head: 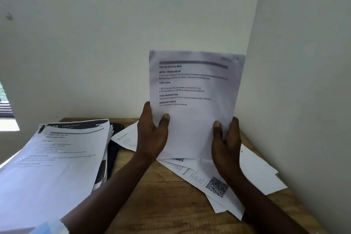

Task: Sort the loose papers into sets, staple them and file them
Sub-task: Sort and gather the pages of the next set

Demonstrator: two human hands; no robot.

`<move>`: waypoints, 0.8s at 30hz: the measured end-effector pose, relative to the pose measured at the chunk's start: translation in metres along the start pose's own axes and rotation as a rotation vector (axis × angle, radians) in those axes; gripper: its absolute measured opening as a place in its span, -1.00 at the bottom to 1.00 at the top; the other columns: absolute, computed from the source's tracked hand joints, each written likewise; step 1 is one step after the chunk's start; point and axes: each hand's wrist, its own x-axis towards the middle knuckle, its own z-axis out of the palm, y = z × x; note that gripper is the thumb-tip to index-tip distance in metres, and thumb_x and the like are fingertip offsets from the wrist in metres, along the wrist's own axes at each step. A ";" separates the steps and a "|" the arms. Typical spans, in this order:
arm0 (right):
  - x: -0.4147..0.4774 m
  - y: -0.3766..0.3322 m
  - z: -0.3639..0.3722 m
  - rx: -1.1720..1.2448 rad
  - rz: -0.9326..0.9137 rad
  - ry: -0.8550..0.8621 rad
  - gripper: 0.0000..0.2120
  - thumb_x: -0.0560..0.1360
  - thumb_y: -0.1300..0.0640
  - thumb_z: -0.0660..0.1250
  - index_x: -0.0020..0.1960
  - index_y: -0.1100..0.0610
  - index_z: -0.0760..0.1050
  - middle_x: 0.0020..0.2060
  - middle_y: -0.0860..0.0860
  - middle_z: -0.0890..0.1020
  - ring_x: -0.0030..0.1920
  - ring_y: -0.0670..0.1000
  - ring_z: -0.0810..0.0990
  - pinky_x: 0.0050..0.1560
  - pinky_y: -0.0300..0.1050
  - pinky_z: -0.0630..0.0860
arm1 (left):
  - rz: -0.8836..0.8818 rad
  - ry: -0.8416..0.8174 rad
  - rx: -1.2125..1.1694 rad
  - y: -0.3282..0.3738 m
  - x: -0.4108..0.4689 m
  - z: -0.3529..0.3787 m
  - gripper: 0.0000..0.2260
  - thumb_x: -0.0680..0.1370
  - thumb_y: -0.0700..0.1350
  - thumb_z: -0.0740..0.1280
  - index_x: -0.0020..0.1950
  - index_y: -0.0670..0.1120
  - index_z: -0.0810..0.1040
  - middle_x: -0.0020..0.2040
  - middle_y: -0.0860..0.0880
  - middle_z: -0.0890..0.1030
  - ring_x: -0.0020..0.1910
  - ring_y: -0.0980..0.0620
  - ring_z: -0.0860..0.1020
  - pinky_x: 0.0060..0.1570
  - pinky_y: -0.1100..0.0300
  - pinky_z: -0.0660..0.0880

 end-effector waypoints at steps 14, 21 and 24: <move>0.060 -0.014 0.019 -0.850 -0.314 -0.163 -0.47 0.56 -0.26 0.10 0.38 0.02 0.43 0.28 0.02 0.54 0.38 0.11 0.45 0.44 0.23 0.18 | -0.676 -0.360 -0.054 -0.015 -0.019 -0.025 -0.66 0.43 -0.41 0.32 0.13 -0.16 0.67 -0.02 -0.15 0.75 -0.07 -0.19 0.70 -0.14 0.06 0.64; 0.068 0.015 0.059 -0.782 0.066 -0.629 -0.51 0.64 -0.36 0.01 -0.07 0.00 0.47 0.07 0.13 0.67 0.19 0.22 0.59 0.25 0.11 0.43 | -0.663 -0.468 0.184 -0.014 -0.032 -0.021 -0.54 0.55 -0.31 0.36 0.42 -0.07 0.39 0.04 0.04 0.46 -0.11 0.15 0.47 -0.22 0.29 0.49; 0.054 0.033 0.062 -0.695 0.036 -0.515 -0.49 0.66 -0.29 0.06 -0.28 0.05 0.33 -0.14 0.12 0.66 0.02 0.25 0.61 0.04 0.08 0.51 | -0.677 -0.491 0.255 -0.018 -0.031 -0.025 -0.66 0.48 -0.25 0.41 0.20 -0.02 0.43 -0.06 0.08 0.48 -0.10 0.10 0.52 -0.21 0.24 0.54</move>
